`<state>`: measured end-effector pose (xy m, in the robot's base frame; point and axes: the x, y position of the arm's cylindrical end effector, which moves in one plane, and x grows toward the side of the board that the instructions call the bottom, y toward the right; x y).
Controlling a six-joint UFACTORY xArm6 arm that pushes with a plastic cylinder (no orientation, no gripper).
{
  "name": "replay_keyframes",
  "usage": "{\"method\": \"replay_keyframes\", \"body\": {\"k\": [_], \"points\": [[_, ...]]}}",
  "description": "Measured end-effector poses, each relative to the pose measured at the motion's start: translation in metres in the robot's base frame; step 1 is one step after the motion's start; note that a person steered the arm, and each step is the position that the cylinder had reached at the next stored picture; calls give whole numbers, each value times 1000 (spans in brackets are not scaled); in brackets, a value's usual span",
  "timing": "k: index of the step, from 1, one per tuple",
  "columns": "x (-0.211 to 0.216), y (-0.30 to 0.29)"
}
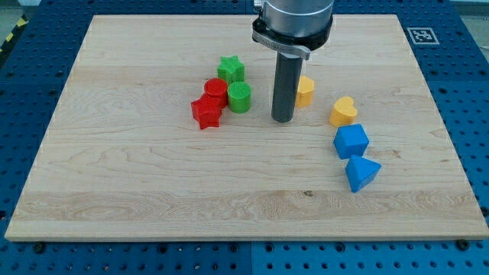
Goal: Push the yellow hexagon above the yellow heart
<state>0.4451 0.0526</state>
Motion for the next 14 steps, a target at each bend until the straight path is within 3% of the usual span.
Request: {"method": "replay_keyframes", "body": {"k": [6, 10, 14], "points": [[-39, 34], [-92, 11], [-88, 45]]}}
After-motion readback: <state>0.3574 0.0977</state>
